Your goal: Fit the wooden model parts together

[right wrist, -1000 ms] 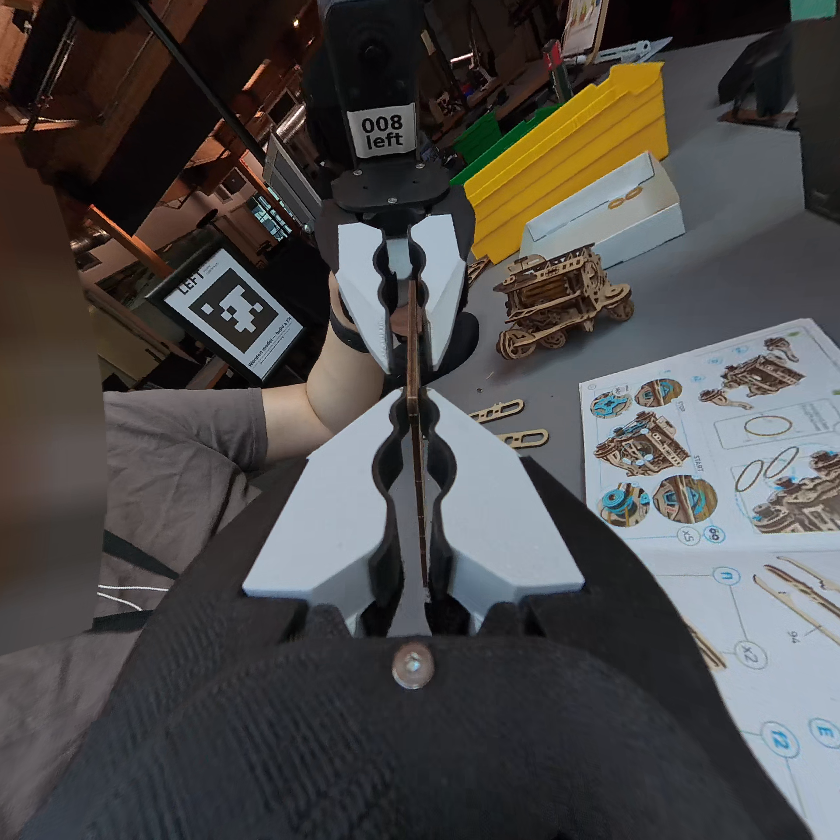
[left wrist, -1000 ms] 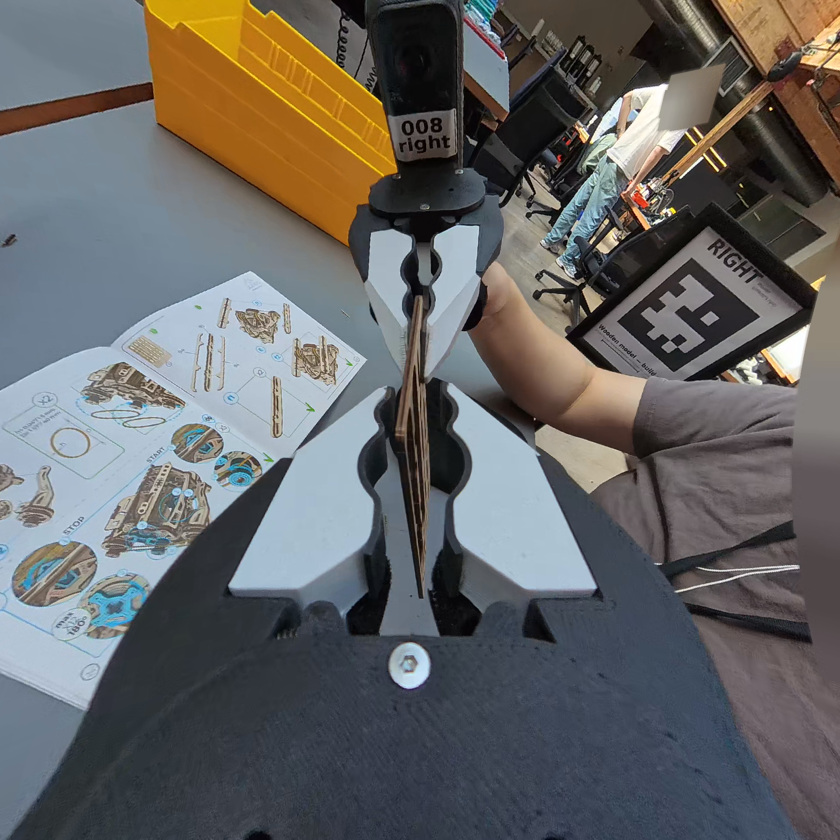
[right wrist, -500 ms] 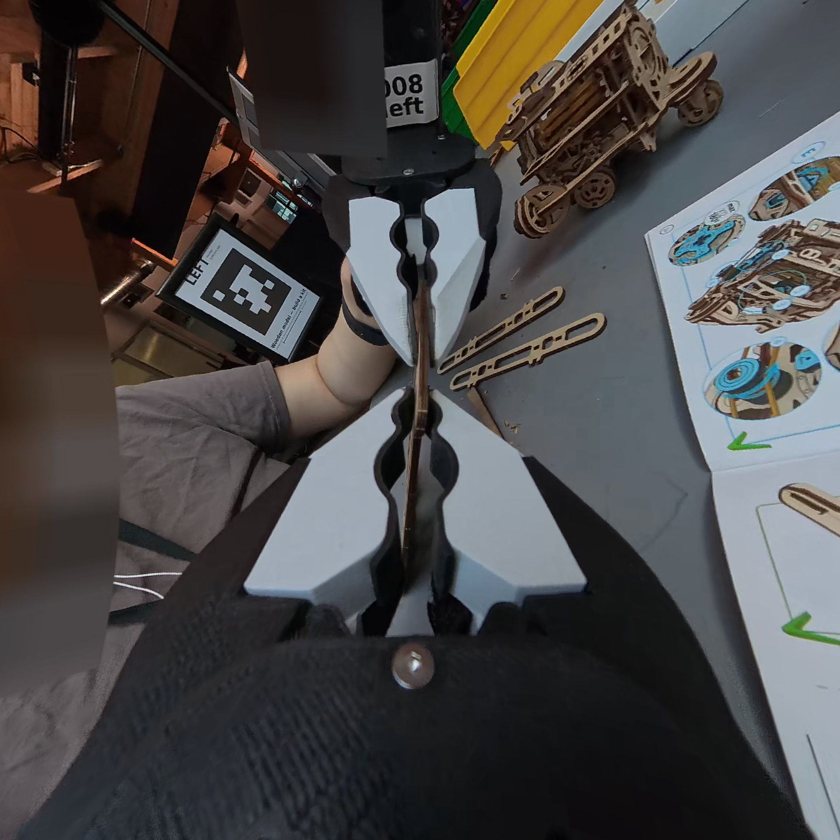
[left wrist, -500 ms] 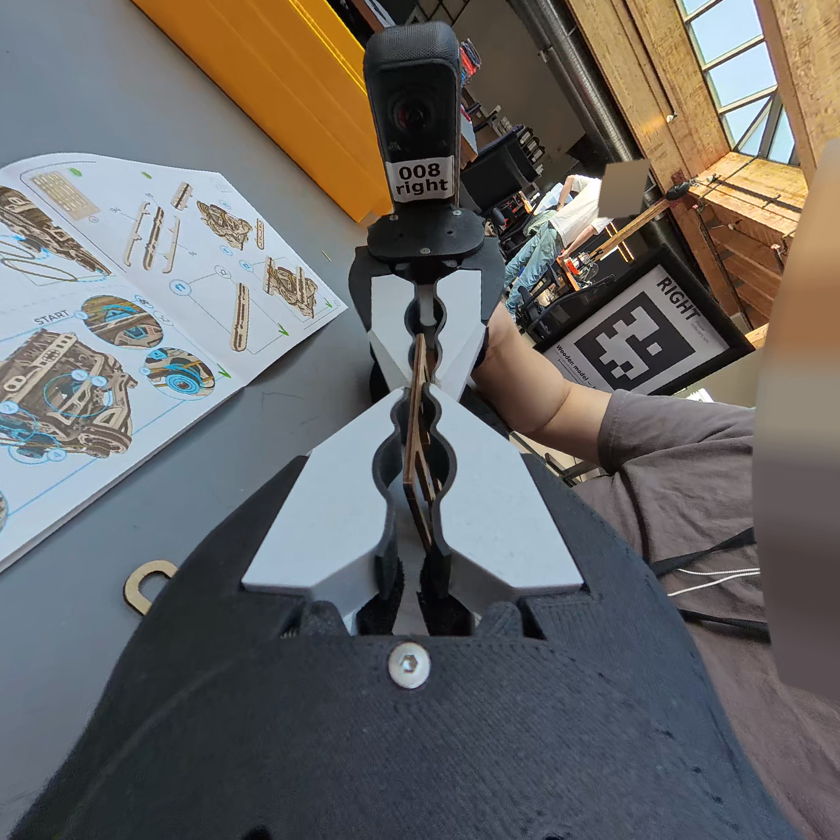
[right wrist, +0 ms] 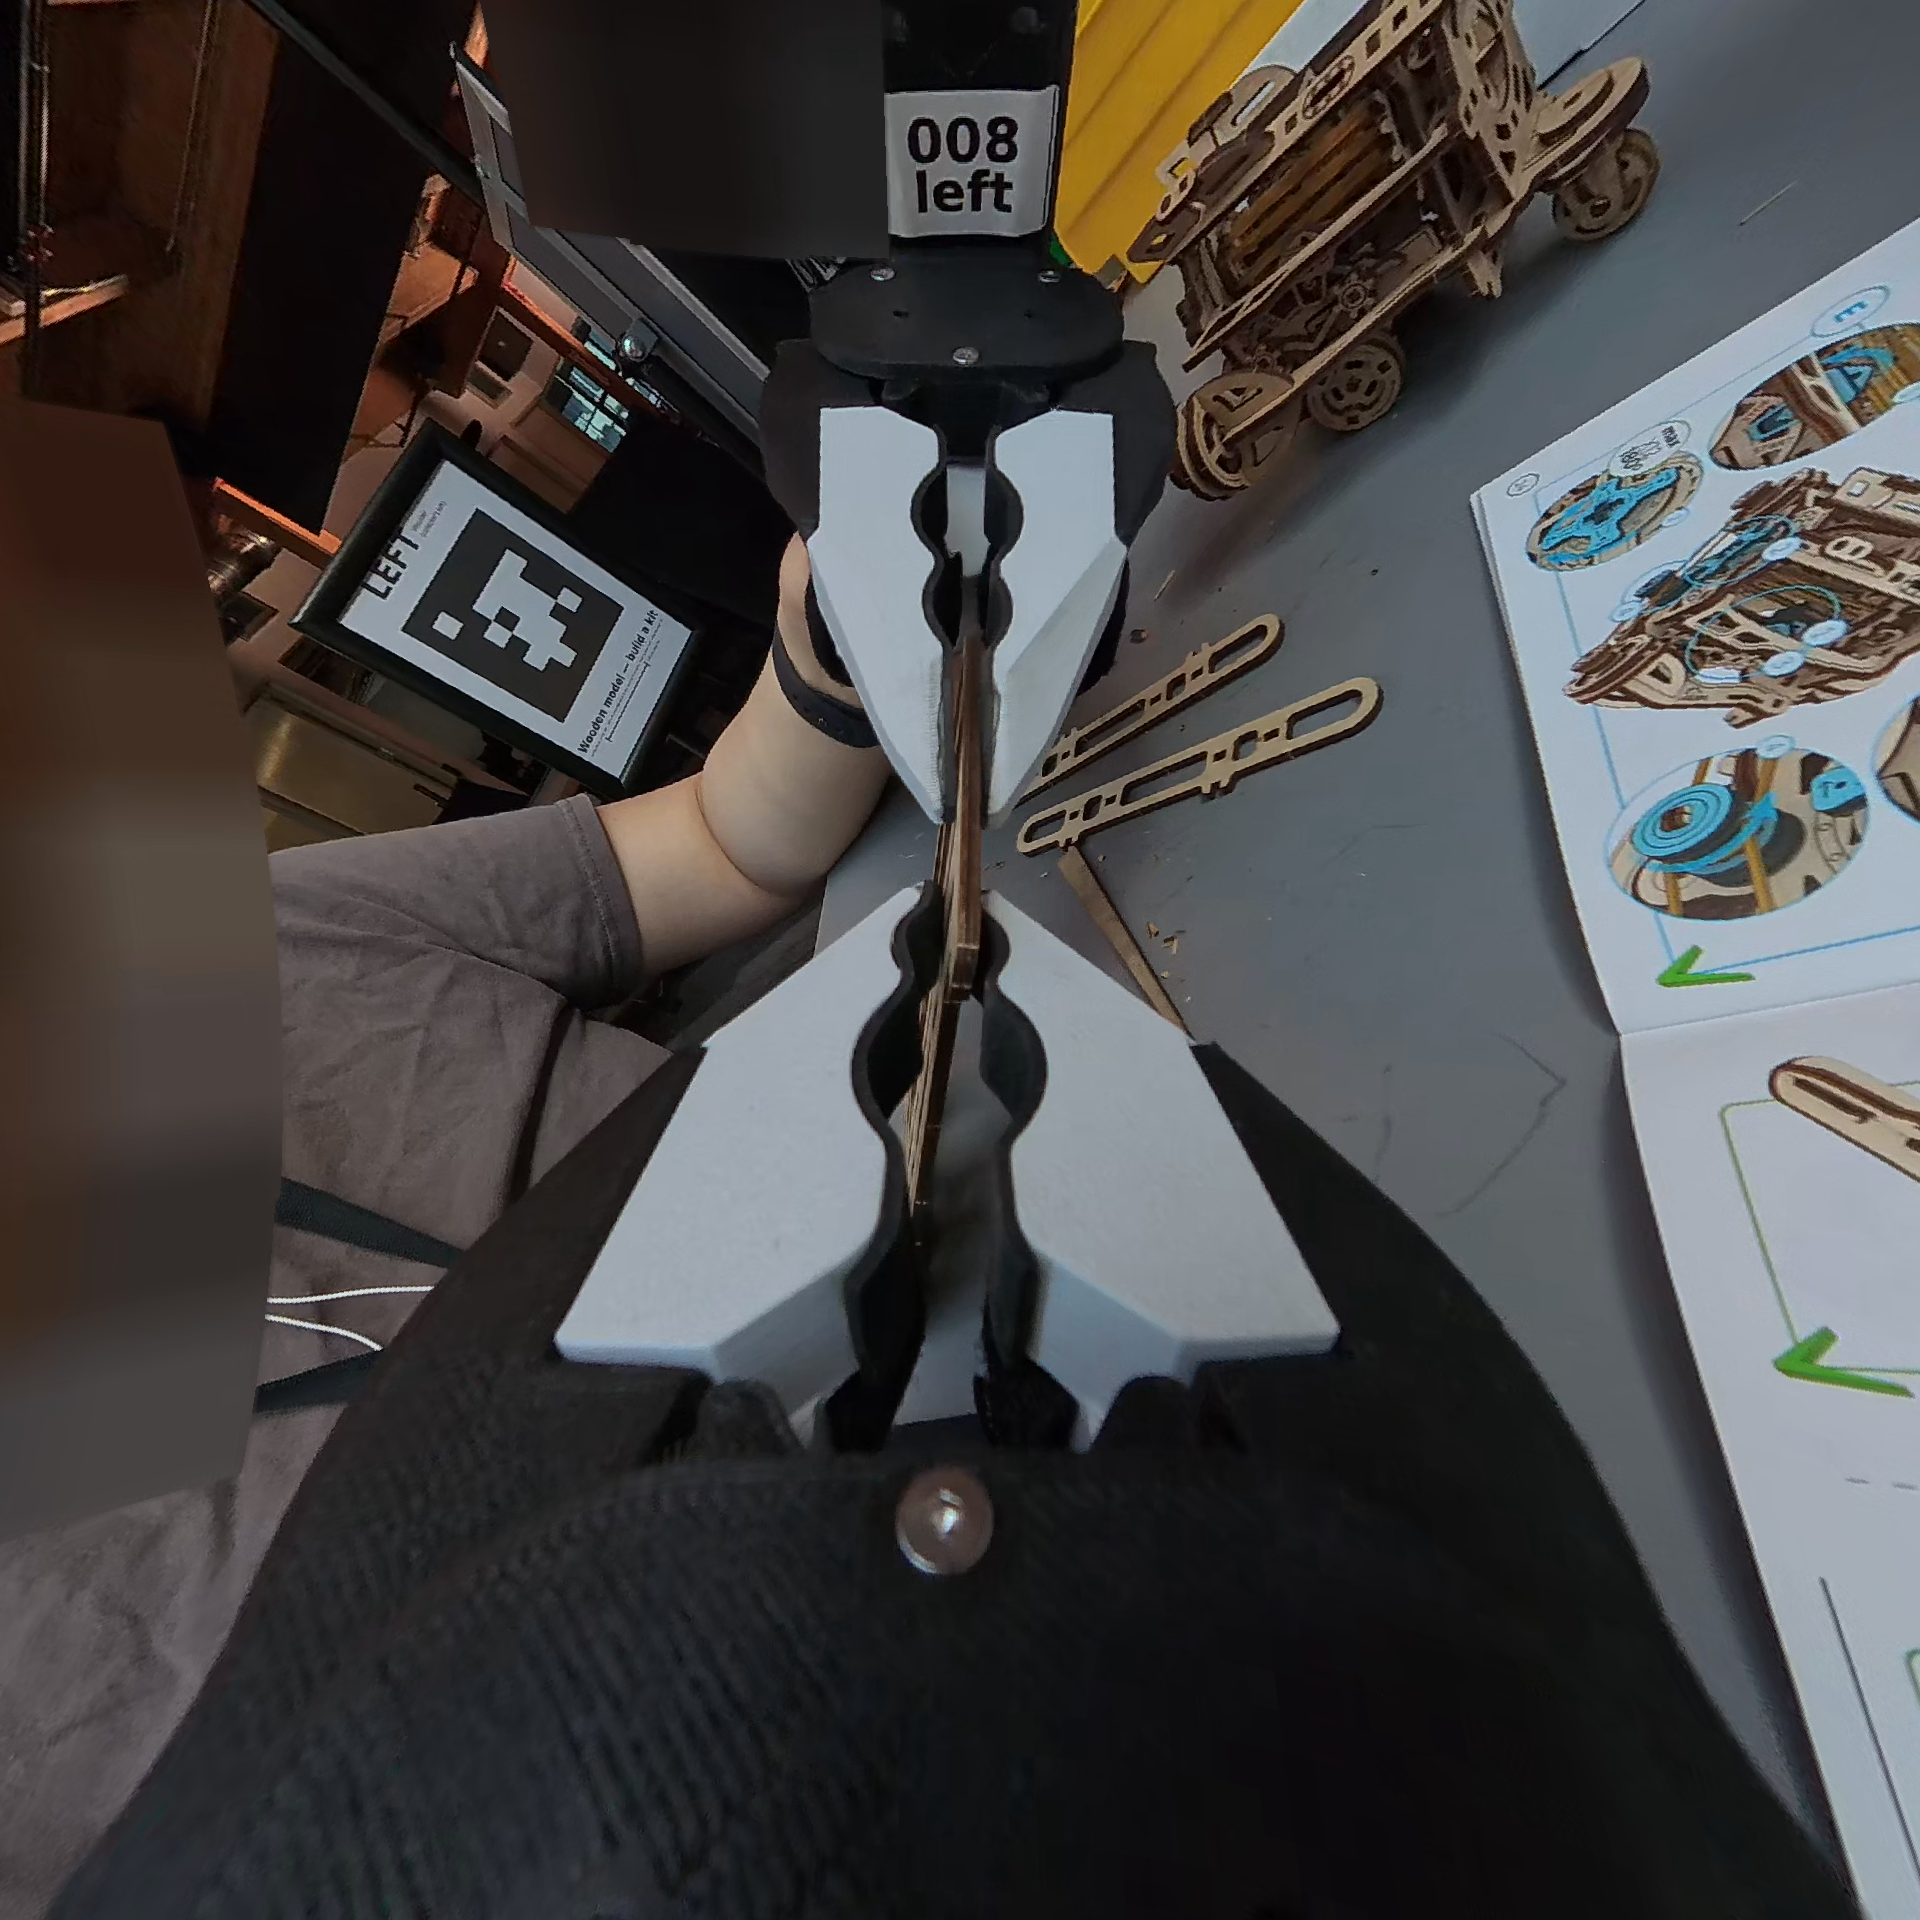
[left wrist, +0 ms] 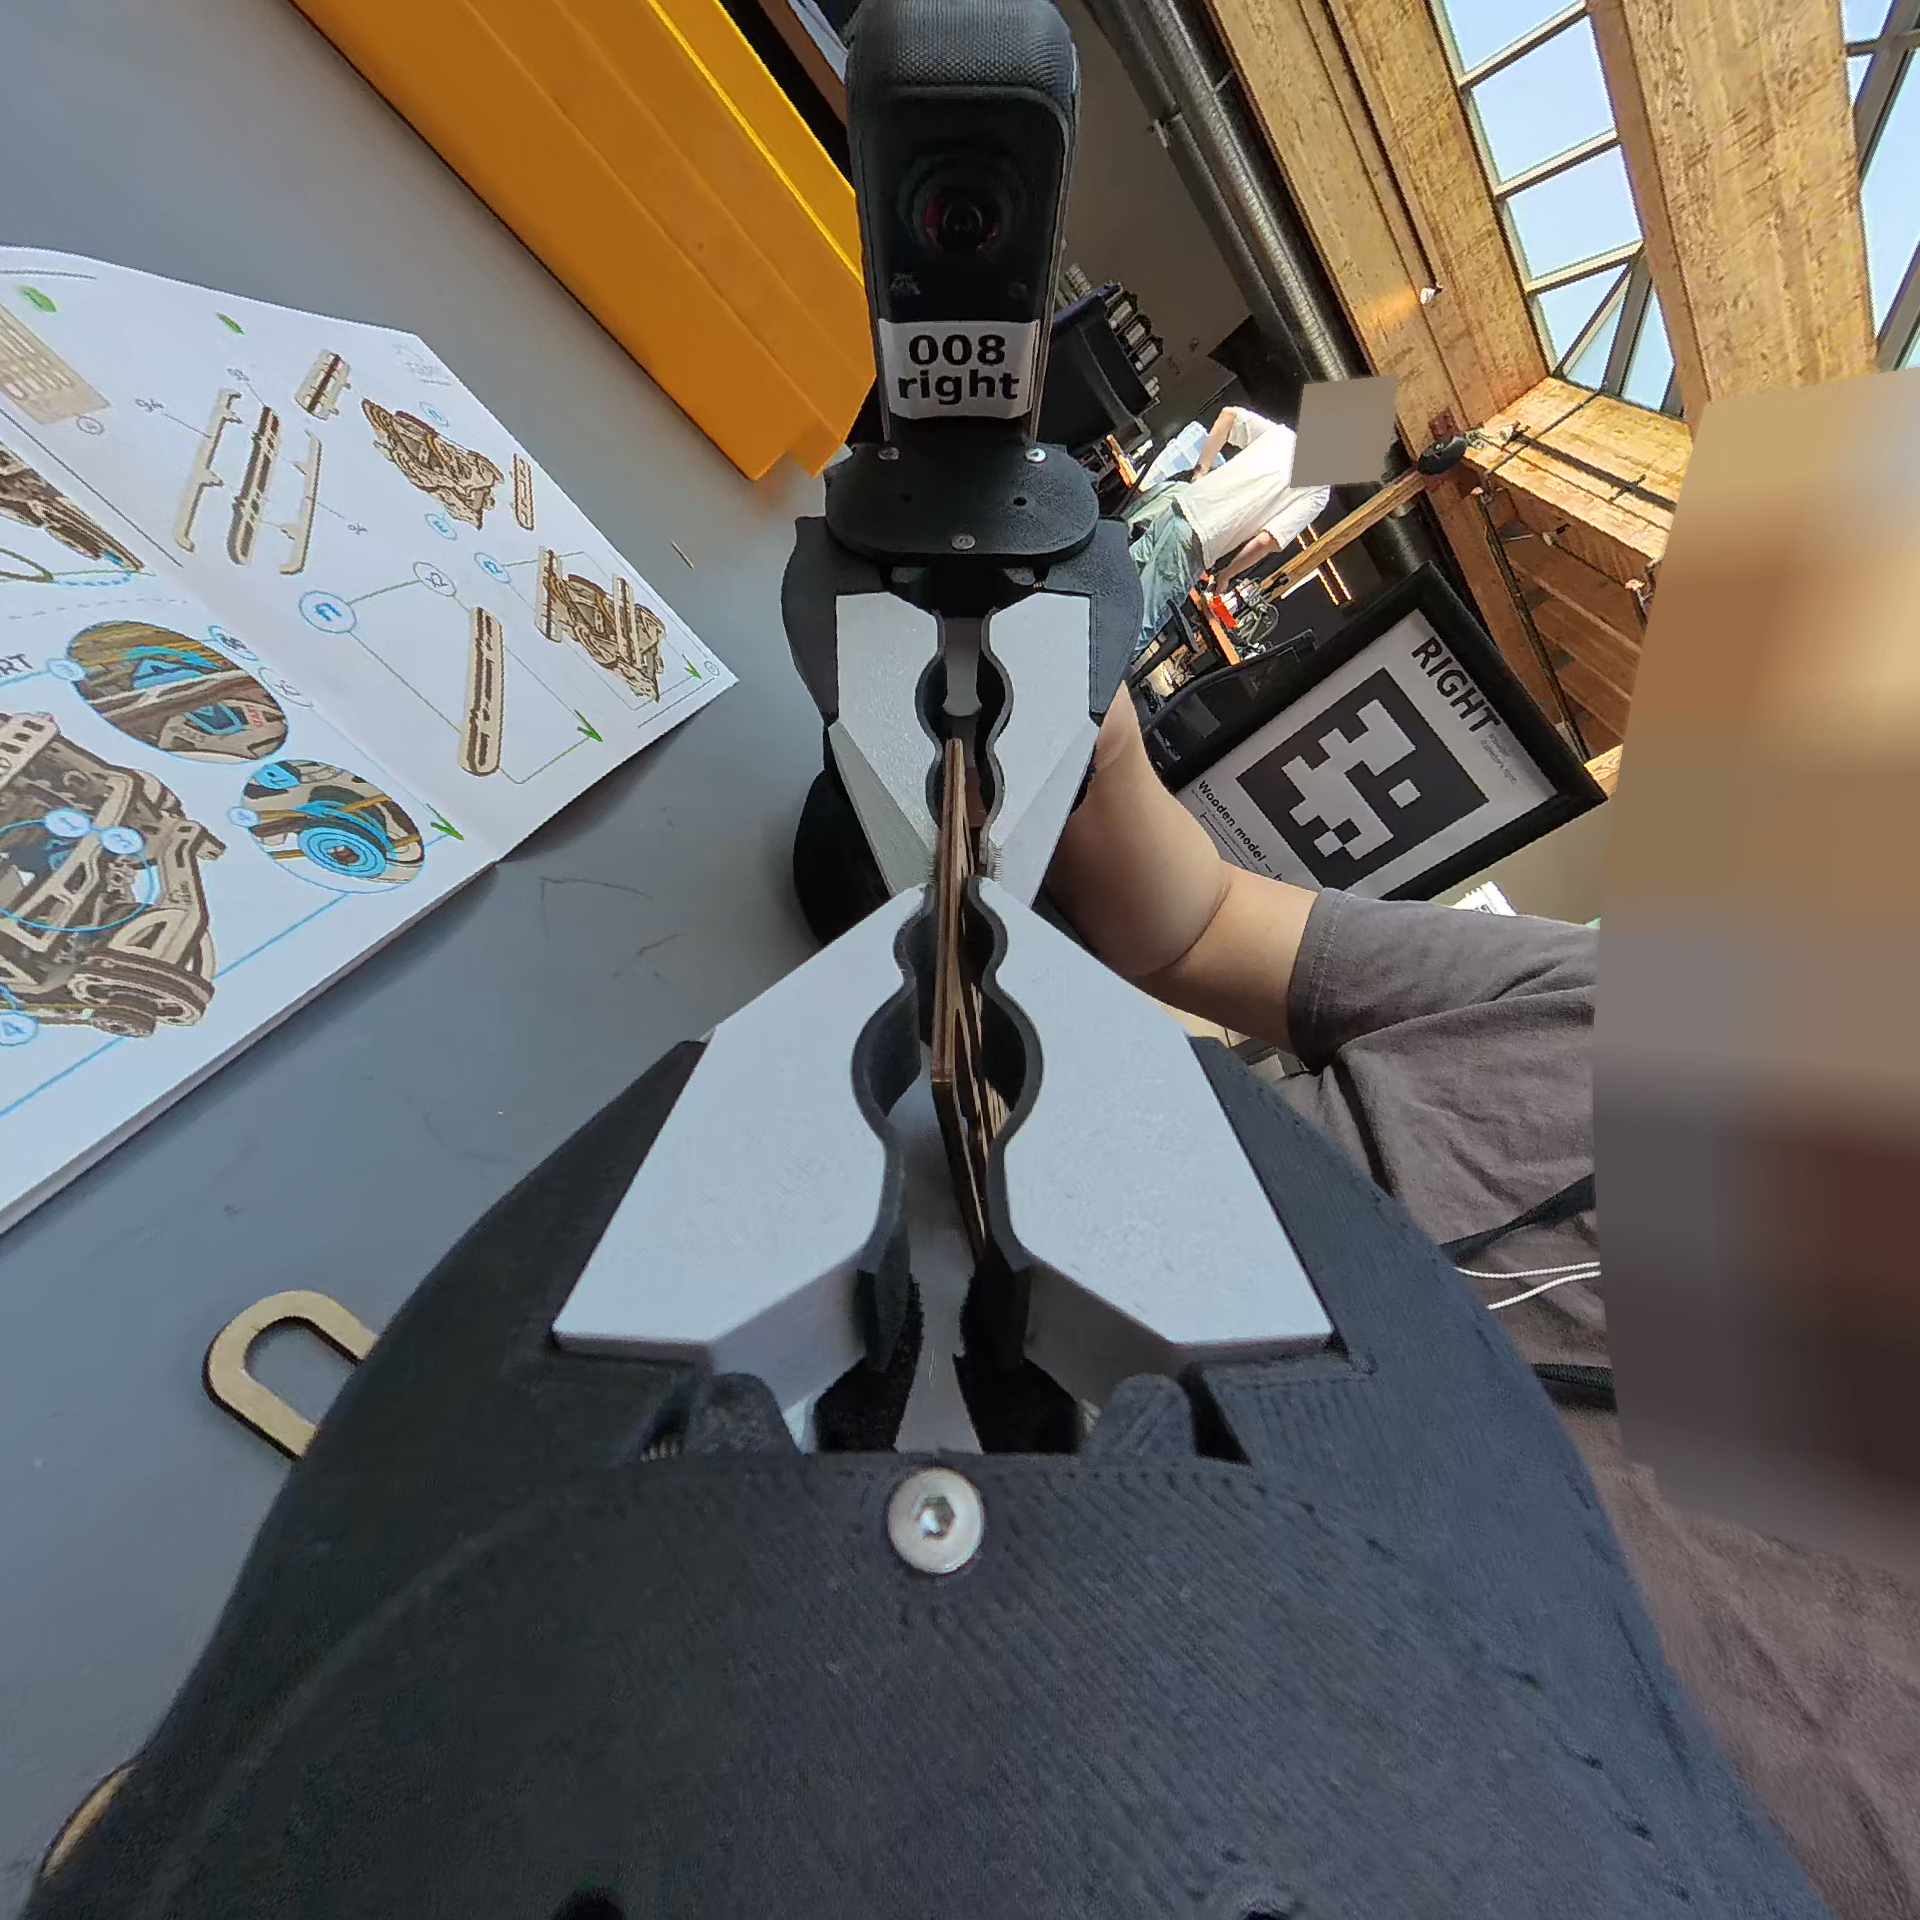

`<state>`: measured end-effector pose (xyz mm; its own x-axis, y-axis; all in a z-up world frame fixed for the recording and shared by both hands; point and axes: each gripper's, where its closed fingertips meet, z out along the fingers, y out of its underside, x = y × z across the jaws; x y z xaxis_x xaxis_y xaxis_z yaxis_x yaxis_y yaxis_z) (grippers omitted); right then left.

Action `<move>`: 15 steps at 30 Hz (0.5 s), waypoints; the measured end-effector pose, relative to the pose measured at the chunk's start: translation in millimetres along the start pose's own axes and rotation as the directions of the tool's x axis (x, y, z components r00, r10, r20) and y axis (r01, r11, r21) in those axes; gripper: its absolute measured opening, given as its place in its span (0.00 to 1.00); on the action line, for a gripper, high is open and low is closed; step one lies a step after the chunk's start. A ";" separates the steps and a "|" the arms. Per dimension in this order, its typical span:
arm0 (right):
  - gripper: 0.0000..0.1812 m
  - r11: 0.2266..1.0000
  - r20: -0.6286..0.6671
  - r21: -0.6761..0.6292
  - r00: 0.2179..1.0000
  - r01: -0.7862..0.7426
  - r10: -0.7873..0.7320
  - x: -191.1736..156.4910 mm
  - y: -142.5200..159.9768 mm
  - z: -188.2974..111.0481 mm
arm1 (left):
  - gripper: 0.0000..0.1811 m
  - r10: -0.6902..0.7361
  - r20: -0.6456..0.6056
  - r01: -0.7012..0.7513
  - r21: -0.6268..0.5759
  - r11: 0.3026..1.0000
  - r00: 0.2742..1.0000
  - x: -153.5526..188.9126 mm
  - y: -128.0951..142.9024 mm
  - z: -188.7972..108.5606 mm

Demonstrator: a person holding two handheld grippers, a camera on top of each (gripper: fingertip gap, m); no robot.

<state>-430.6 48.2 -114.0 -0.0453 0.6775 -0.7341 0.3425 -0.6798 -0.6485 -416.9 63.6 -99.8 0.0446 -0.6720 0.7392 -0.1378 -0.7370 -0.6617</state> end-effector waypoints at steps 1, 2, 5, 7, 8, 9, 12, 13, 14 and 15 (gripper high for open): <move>0.00 1.000 0.002 -0.001 1.000 -0.002 0.002 -0.2 0.2 -0.2 | 0.01 -0.003 -0.005 0.003 -0.014 1.000 1.000 0.6 1.9 -0.3; 0.00 1.000 0.003 -0.001 1.000 -0.002 0.002 -0.2 0.2 -0.7 | 0.02 -0.008 -0.011 0.007 -0.027 1.000 1.000 1.1 3.7 -0.7; 0.00 1.000 -0.004 0.005 1.000 0.003 -0.003 0.8 -1.4 -4.0 | 0.01 0.001 -0.006 -0.001 -0.065 0.998 1.000 -0.5 10.9 1.7; 0.00 1.000 -0.011 -0.006 1.000 0.007 -0.007 2.7 0.7 -5.2 | 0.01 0.005 0.000 -0.005 -0.074 0.997 1.000 -0.8 13.1 3.6; 0.00 1.000 -0.002 -0.008 1.000 0.007 -0.007 2.3 1.3 -5.2 | 0.00 0.005 -0.002 -0.005 -0.080 0.997 1.000 -0.3 13.7 3.7; 0.00 1.000 0.004 -0.008 1.000 0.002 -0.002 2.2 1.7 -4.8 | 0.00 0.007 0.003 -0.007 -0.084 0.996 1.000 -0.8 14.2 3.5; 0.01 1.000 0.002 -0.005 1.000 -0.001 0.001 3.9 1.8 -4.0 | 0.00 0.010 0.010 -0.009 -0.088 0.996 1.000 -2.0 14.5 3.1; 0.01 1.000 -0.001 -0.003 1.000 -0.002 0.002 4.4 1.5 -4.1 | 0.00 0.008 0.012 -0.007 -0.087 0.996 1.000 -2.2 14.4 3.1; 0.01 1.000 -0.006 0.000 1.000 -0.002 0.002 5.0 1.1 -4.1 | 0.00 0.009 0.013 -0.007 -0.088 0.996 1.000 -2.3 14.4 2.9; 0.01 1.000 -0.009 0.004 1.000 -0.002 0.002 5.3 0.7 -3.8 | 0.00 0.010 0.017 -0.009 -0.087 0.996 1.000 -2.7 14.2 2.7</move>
<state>-427.1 52.4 -117.5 -0.0359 0.6788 -0.7334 0.3391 -0.6821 -0.6479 -416.3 54.7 -111.5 0.0599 -0.6805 0.7303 -0.2241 -0.7221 -0.6545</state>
